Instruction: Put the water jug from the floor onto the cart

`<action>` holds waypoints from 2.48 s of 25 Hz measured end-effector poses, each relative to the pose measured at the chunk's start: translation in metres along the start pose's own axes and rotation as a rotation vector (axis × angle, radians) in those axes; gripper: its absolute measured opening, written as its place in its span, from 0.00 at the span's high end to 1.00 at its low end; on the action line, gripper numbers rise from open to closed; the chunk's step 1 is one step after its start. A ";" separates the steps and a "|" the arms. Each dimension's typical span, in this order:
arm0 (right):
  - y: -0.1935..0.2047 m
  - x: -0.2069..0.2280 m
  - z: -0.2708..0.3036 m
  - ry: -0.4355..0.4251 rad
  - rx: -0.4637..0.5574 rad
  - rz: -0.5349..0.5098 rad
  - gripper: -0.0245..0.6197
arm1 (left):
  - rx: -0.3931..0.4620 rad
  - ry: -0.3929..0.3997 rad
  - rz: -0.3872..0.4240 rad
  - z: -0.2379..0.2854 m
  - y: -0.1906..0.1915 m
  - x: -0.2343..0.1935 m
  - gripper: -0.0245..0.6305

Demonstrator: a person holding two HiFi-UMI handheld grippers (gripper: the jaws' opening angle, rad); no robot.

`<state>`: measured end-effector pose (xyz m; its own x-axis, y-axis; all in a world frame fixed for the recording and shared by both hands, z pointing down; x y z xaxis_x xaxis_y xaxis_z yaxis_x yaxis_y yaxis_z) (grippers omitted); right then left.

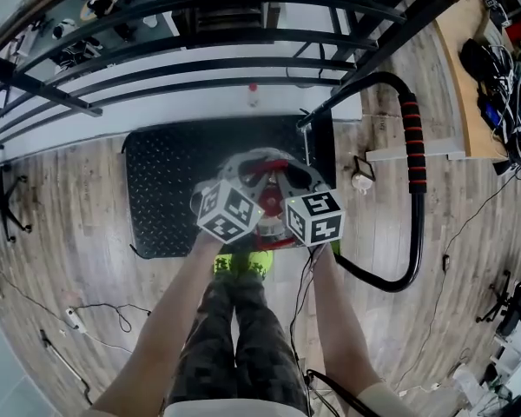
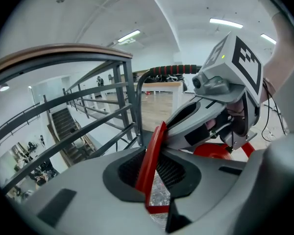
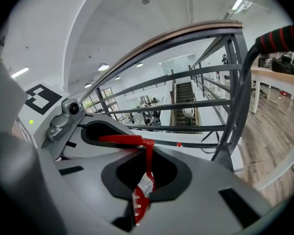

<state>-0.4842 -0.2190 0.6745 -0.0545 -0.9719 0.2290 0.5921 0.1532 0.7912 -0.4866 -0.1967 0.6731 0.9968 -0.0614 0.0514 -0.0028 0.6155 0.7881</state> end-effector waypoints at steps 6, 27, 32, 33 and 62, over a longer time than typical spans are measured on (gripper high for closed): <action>-0.008 0.015 0.016 -0.006 0.004 -0.006 0.93 | -0.002 -0.010 0.000 0.013 -0.004 -0.014 0.91; -0.014 0.021 0.036 0.048 -0.008 -0.048 0.93 | -0.030 -0.017 0.009 0.011 0.007 -0.031 0.86; -0.014 0.019 0.031 0.059 -0.009 -0.040 0.86 | -0.041 -0.040 0.004 0.004 0.012 -0.034 0.82; -0.014 0.019 0.029 0.062 -0.010 -0.036 0.78 | -0.042 -0.046 0.004 0.001 0.011 -0.034 0.81; -0.128 -0.118 -0.181 0.108 0.168 -0.055 0.89 | 0.181 0.029 -0.015 -0.208 -0.142 0.051 0.93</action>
<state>-0.4084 -0.1566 0.4437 0.0087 -0.9917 0.1279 0.4474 0.1182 0.8865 -0.4184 -0.1237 0.4367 0.9987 -0.0456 0.0230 0.0007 0.4628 0.8864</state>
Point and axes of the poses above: the fingertips, and each gripper's own axes: z forward along the fingers, x to its right, y out of its underside, the point moved 1 cm from there along -z, backward along the fingers, and after that the axes turned 4 degrees about y, right-handed, at the moved point
